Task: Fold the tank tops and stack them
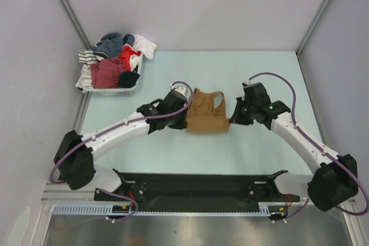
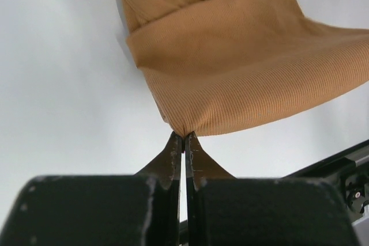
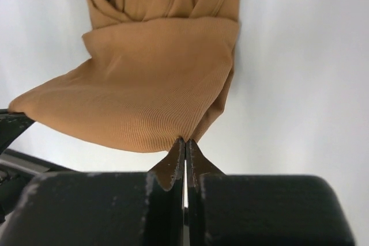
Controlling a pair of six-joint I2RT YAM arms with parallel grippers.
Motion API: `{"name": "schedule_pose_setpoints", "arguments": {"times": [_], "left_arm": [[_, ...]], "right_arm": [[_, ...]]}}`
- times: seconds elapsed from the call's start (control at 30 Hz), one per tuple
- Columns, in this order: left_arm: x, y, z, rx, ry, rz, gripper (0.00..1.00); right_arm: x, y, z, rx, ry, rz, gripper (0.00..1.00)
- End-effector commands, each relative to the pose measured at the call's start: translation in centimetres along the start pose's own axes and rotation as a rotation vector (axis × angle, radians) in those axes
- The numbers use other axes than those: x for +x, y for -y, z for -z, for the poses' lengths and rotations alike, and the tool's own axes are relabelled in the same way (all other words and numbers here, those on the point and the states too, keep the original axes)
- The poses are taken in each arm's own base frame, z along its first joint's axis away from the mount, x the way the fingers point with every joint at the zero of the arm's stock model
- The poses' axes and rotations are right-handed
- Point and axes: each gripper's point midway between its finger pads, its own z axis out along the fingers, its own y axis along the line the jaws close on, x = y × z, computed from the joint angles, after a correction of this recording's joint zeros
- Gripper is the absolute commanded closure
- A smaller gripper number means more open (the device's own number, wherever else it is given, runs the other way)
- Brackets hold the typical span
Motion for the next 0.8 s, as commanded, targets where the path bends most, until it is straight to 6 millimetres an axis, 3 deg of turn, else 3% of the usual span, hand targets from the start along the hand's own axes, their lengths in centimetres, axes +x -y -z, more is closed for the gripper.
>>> {"name": "schedule_pose_setpoints", "arguments": {"times": [0.0, 0.43, 0.77], "left_arm": [[-2.0, 0.2, -0.1, 0.015, -0.008, -0.013, 1.00], [-7.5, -1.2, -3.9, 0.005, -0.030, 0.048, 1.00], [-10.4, -2.6, -5.9, -0.002, -0.041, 0.084, 1.00]], "right_arm": [[-2.9, -0.9, 0.1, -0.034, 0.040, 0.027, 1.00], [-9.6, -1.3, -3.5, -0.065, 0.039, -0.012, 1.00], [-12.2, -1.6, -6.6, -0.079, 0.006, -0.023, 1.00]]}}
